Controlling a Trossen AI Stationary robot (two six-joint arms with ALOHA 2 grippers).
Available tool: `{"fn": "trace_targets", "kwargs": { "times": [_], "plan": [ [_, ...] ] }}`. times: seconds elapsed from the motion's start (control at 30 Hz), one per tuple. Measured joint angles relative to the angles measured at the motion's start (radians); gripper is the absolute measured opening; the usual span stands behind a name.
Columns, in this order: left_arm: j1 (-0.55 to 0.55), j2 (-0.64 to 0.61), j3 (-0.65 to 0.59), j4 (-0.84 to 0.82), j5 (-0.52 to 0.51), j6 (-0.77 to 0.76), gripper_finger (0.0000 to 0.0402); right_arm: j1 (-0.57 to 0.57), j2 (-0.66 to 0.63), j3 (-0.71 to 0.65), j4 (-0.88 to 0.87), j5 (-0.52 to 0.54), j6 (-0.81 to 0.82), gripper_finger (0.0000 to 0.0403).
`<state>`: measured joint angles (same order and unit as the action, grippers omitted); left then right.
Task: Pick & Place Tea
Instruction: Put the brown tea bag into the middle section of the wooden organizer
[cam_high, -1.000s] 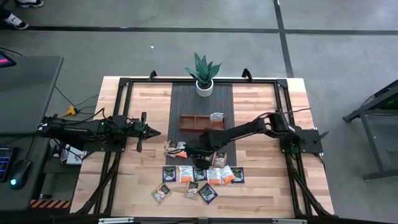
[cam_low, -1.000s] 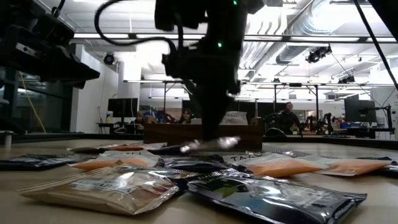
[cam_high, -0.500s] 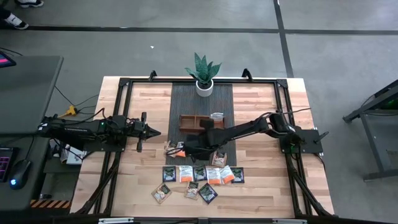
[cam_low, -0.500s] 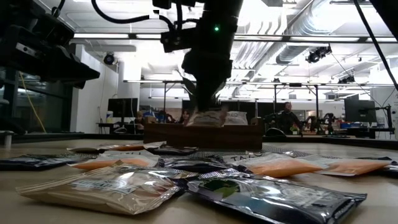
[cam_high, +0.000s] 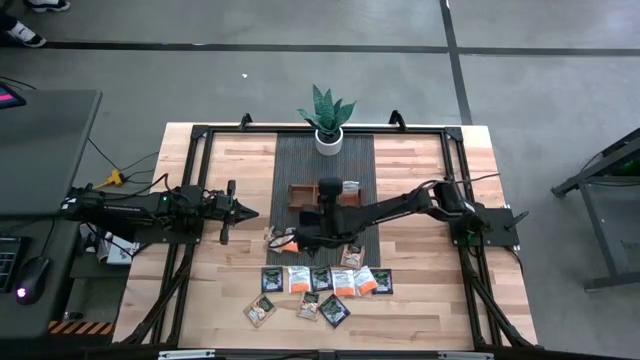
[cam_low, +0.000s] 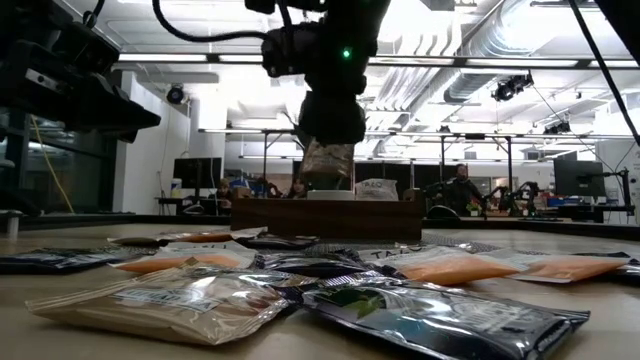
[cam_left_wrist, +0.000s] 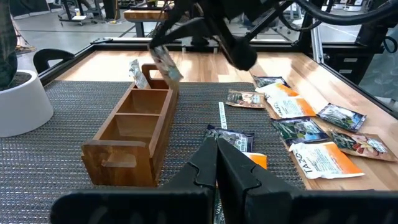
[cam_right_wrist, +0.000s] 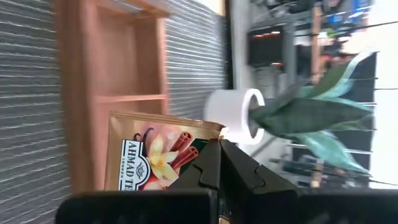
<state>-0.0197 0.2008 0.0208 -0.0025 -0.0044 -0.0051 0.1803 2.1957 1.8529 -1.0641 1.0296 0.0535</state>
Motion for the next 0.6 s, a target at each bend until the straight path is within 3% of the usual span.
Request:
{"fn": "trace_targets", "kwargs": {
  "times": [0.37, 0.6],
  "plan": [
    [0.000, 0.000, 0.000, 0.000, 0.000, 0.000, 0.0001, -0.071, 0.000, -0.157, 0.252, 0.097, -0.148, 0.0000],
    [0.000, 0.000, 0.000, 0.000, 0.000, 0.000, 0.0001, -0.090, 0.000, -0.226, 0.364, 0.081, -0.211, 0.0000]
  ]
}}
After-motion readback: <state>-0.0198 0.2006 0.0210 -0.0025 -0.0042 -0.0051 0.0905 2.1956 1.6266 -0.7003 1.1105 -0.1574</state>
